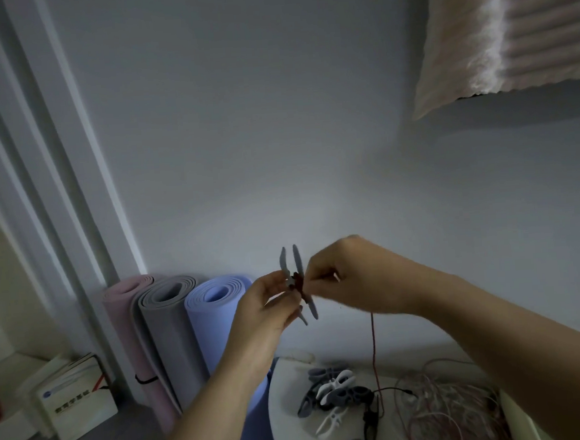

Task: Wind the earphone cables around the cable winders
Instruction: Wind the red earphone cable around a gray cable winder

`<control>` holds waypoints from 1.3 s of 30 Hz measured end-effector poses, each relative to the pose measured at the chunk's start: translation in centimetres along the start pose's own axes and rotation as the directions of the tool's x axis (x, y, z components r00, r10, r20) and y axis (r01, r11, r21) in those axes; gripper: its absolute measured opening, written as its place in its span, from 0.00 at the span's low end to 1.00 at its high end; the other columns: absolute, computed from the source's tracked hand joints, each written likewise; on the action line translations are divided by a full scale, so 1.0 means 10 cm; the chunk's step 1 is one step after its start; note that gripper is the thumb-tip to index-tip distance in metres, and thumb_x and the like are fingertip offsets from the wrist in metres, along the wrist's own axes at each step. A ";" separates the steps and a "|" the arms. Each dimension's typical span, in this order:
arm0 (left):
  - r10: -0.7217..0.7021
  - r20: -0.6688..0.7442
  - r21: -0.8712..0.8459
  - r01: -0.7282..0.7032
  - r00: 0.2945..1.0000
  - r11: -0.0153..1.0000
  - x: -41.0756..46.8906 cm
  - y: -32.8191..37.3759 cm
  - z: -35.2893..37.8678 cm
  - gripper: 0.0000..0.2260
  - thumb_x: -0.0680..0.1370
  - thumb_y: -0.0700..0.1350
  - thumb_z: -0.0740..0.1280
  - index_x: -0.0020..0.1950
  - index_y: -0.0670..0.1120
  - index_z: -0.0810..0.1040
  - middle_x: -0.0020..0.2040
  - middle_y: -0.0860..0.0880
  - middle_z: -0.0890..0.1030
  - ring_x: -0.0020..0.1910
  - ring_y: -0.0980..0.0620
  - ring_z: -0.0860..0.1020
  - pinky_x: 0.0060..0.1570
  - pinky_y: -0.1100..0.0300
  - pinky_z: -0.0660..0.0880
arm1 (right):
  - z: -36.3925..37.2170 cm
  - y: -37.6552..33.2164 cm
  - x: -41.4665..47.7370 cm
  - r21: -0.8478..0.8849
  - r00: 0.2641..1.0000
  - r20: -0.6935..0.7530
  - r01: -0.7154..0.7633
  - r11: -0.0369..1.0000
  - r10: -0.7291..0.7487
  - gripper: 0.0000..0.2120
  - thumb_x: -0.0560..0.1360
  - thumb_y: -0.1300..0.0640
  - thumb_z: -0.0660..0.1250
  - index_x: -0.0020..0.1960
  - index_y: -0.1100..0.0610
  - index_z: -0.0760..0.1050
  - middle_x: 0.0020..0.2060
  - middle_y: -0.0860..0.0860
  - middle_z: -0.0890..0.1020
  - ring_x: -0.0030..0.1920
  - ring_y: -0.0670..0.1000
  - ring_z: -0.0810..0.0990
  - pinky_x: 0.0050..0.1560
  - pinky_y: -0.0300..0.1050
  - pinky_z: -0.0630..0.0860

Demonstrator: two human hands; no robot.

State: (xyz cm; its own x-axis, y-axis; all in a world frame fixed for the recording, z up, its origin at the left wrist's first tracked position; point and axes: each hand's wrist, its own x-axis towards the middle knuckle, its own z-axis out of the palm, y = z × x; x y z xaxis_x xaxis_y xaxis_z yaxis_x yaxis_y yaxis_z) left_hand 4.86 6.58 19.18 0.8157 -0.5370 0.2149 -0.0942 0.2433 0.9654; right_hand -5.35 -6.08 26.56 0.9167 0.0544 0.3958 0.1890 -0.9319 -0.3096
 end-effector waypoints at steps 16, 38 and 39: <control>0.115 0.299 0.119 -0.157 0.947 0.981 -0.17 0.24 0.00 0.13 0.75 0.32 0.68 0.56 0.46 0.78 0.51 0.51 0.85 0.53 0.53 0.82 0.53 0.59 0.78 | -0.10 0.43 0.08 0.437 0.969 -0.015 -0.215 0.873 0.246 0.14 0.69 0.44 0.68 0.37 0.56 0.76 0.25 0.44 0.71 0.26 0.42 0.66 0.29 0.30 0.64; 0.012 -0.084 -0.159 -0.025 0.996 0.987 0.01 0.21 0.00 0.14 0.79 0.34 0.61 0.45 0.47 0.84 0.40 0.52 0.83 0.46 0.54 0.79 0.47 0.62 0.76 | 0.77 0.16 -0.12 0.402 0.961 -0.110 -0.190 0.896 0.254 0.10 0.79 0.53 0.62 0.49 0.54 0.80 0.32 0.51 0.78 0.28 0.43 0.67 0.32 0.35 0.65; 0.015 -0.097 -0.143 -0.029 0.995 0.989 0.00 0.21 -0.01 0.16 0.79 0.33 0.61 0.41 0.48 0.84 0.38 0.53 0.82 0.43 0.56 0.79 0.46 0.62 0.76 | 0.75 0.16 -0.13 0.353 0.967 -0.098 -0.186 0.917 0.234 0.10 0.79 0.52 0.61 0.50 0.55 0.80 0.34 0.51 0.80 0.29 0.44 0.69 0.33 0.35 0.66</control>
State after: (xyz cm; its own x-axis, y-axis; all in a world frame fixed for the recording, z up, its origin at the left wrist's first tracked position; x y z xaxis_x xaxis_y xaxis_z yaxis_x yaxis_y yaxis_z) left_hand 4.72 7.18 21.16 0.8659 -0.4520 0.2144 -0.0353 0.3722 0.9275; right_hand -3.57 -5.00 19.08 0.8963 -0.2005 0.3955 0.1274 -0.7378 -0.6629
